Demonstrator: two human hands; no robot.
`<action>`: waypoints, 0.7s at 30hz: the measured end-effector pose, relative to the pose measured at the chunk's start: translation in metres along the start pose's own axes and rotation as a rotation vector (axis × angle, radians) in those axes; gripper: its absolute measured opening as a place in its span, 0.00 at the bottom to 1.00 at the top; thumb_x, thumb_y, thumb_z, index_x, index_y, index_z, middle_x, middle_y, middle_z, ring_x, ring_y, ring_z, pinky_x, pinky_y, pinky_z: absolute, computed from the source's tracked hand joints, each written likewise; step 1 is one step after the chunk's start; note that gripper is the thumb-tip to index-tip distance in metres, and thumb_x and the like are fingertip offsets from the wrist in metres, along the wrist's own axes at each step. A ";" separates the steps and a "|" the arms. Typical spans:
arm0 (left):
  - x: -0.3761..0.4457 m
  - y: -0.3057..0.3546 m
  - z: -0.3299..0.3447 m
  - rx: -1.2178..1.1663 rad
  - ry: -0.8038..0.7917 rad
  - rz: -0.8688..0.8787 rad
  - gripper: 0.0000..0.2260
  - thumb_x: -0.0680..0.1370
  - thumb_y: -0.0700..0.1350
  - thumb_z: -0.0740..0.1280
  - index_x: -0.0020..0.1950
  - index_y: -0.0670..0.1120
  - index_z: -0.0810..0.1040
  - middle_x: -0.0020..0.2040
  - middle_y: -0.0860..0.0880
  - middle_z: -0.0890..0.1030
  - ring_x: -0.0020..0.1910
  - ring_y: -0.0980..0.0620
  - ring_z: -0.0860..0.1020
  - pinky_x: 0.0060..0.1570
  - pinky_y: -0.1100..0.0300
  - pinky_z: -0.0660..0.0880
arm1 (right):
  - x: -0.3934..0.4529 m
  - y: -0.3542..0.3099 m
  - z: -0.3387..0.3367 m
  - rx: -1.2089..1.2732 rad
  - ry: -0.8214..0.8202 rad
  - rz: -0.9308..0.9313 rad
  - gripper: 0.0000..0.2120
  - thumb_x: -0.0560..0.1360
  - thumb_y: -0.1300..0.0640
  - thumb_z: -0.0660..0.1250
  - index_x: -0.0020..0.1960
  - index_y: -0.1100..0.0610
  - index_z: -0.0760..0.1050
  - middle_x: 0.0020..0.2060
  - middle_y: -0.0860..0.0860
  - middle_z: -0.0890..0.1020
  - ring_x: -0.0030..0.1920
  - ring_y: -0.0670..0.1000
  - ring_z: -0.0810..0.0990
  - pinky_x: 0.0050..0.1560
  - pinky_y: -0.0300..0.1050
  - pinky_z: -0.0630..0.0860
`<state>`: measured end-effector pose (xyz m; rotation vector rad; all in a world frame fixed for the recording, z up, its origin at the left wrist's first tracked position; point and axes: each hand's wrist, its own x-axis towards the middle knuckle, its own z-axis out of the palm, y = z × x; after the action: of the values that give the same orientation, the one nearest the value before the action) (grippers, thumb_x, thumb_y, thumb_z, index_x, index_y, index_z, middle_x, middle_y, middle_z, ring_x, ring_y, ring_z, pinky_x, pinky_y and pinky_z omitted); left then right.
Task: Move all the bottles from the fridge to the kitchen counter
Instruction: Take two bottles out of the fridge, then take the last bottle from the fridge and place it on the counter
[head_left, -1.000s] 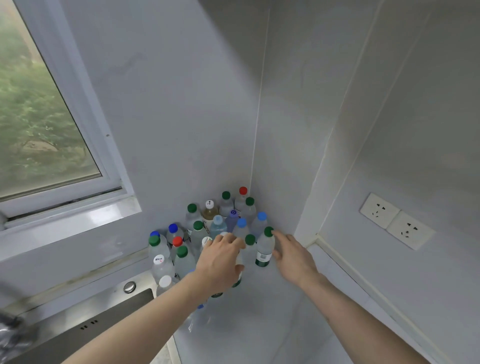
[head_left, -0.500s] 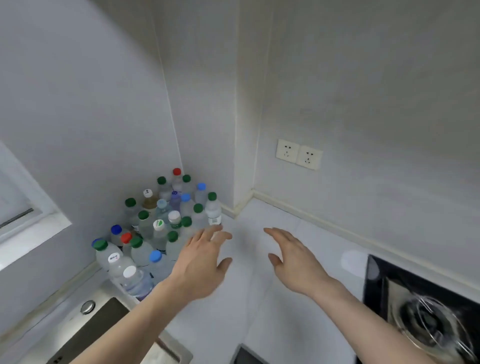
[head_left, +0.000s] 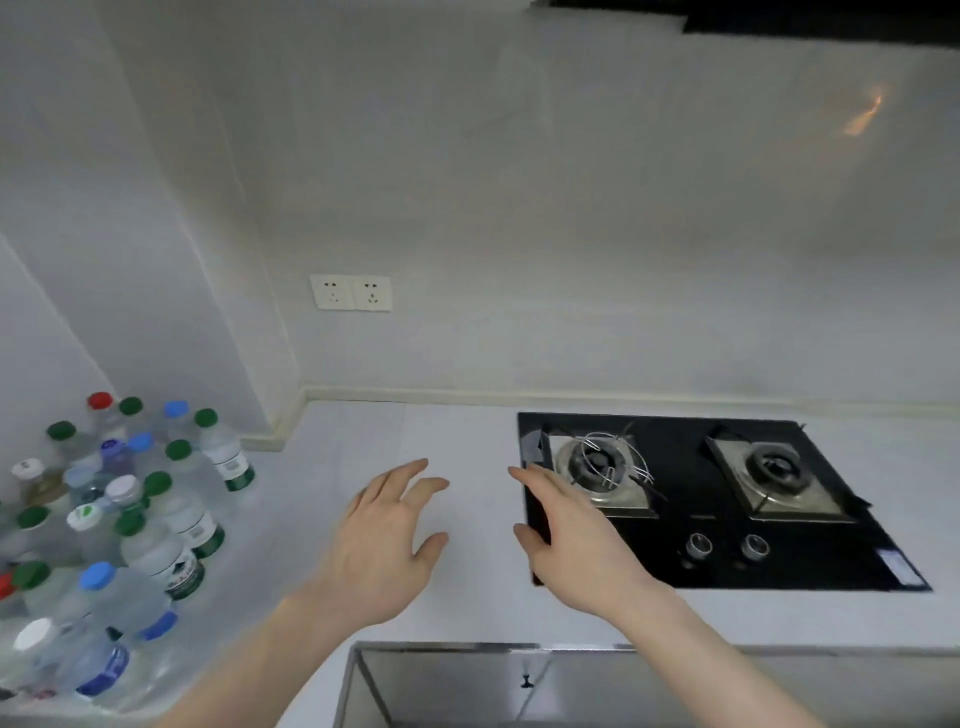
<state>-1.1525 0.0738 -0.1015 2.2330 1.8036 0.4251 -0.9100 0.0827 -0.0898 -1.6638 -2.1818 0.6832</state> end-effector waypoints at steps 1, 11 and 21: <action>0.001 0.019 0.005 0.000 -0.006 0.037 0.25 0.81 0.57 0.64 0.77 0.60 0.64 0.81 0.59 0.57 0.79 0.54 0.57 0.77 0.57 0.56 | -0.017 0.012 -0.011 0.016 0.030 0.029 0.30 0.82 0.52 0.65 0.81 0.43 0.58 0.80 0.41 0.59 0.80 0.46 0.59 0.77 0.39 0.57; 0.001 0.225 0.070 -0.098 -0.071 0.347 0.25 0.81 0.56 0.64 0.78 0.60 0.63 0.80 0.59 0.58 0.79 0.55 0.57 0.78 0.57 0.55 | -0.196 0.143 -0.110 0.039 0.225 0.272 0.30 0.82 0.53 0.64 0.81 0.42 0.58 0.81 0.40 0.58 0.79 0.45 0.61 0.77 0.39 0.58; -0.018 0.485 0.145 -0.136 -0.178 0.729 0.24 0.82 0.56 0.63 0.78 0.60 0.65 0.80 0.60 0.58 0.79 0.56 0.56 0.77 0.56 0.55 | -0.403 0.273 -0.203 -0.006 0.474 0.577 0.31 0.82 0.52 0.64 0.81 0.43 0.57 0.81 0.42 0.57 0.81 0.45 0.56 0.77 0.34 0.51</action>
<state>-0.6617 -0.0457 -0.0621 2.6613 0.8011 0.4335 -0.4724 -0.2100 -0.0527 -2.2059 -1.3874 0.3524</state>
